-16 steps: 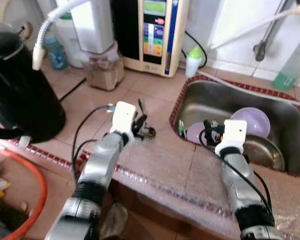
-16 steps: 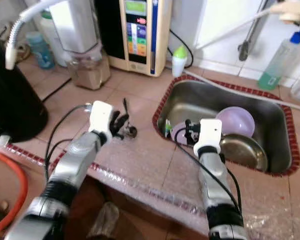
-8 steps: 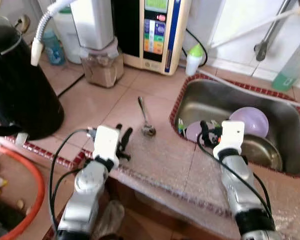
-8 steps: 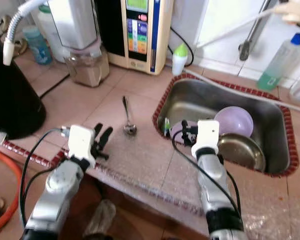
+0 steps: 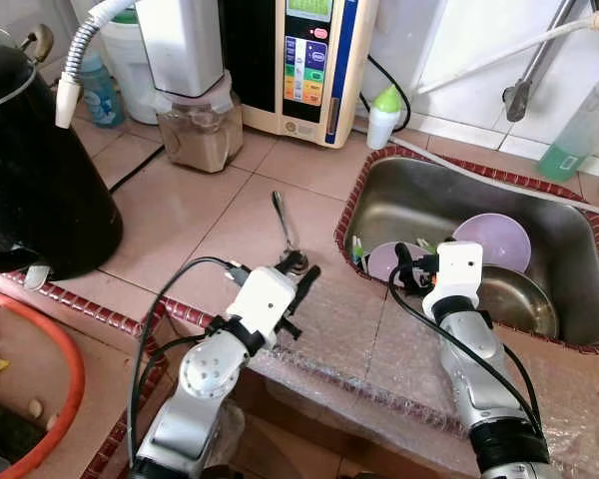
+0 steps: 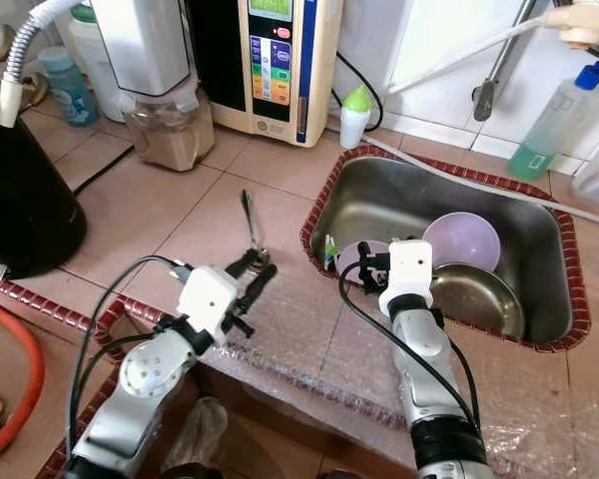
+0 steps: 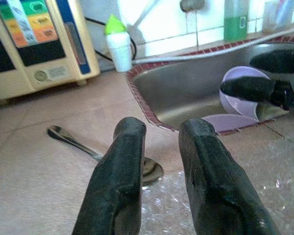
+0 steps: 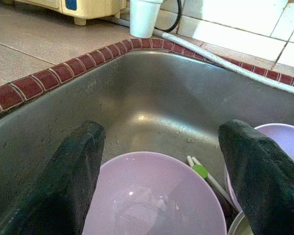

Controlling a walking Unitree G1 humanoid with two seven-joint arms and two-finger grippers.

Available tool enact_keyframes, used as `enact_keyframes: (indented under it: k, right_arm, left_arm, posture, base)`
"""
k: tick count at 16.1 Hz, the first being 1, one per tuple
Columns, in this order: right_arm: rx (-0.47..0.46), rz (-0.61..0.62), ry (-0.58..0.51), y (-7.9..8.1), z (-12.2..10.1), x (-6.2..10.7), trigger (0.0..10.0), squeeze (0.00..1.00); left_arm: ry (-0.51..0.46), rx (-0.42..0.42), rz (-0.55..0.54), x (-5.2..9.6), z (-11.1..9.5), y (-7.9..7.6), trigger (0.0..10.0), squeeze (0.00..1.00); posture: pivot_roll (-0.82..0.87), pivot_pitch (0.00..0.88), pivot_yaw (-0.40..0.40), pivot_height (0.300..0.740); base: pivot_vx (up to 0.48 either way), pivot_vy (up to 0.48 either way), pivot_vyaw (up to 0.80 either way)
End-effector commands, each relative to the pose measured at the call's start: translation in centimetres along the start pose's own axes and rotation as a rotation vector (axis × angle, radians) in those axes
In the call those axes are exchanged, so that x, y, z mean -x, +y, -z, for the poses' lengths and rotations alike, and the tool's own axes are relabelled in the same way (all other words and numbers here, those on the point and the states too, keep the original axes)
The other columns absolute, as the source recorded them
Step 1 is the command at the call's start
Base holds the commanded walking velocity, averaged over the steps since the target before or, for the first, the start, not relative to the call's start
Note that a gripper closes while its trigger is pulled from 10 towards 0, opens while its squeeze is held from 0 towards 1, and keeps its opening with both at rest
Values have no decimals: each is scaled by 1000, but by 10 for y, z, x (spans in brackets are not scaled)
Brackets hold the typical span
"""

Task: Kitchen organization

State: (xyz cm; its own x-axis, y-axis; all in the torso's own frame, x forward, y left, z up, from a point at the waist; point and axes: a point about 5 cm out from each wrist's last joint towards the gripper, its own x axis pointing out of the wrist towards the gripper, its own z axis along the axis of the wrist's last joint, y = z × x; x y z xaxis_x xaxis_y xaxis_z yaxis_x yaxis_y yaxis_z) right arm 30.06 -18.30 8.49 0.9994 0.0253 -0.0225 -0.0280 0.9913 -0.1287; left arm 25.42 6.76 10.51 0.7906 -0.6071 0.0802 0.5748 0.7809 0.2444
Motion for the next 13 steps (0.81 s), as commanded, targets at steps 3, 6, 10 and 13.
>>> enact_keyframes:
  k: [3, 6, 10, 13]
  right_arm:
    - [-1, -2, 66, 1, 12, 5, 10000, 0]
    - [0, 2, 63, 0, 11, 5, 10000, 0]
    - [5, 6, 62, -2, 11, 5, 10000, 0]
    - [7, 5, 60, -2, 10, 5, 10000, 0]
  left_arm:
    - [6, -72, 55, -11, 6, -4, 10000, 1000]
    - [13, -121, 49, -15, 13, 0, 10000, 1000]
    - [45, -176, -12, -22, 24, 10, 10000, 0]
    - [78, -198, -87, -24, 35, 26, 10000, 0]
  posture:
    - [-11, 47, -12, 740]
    - [-19, 47, -11, 740]
    - [-27, 46, -12, 740]
    - [-32, 46, -14, 740]
  base:
    - [0, 0, 0]
    - [0, 0, 0]
    - [0, 0, 0]
    - [0, 0, 0]
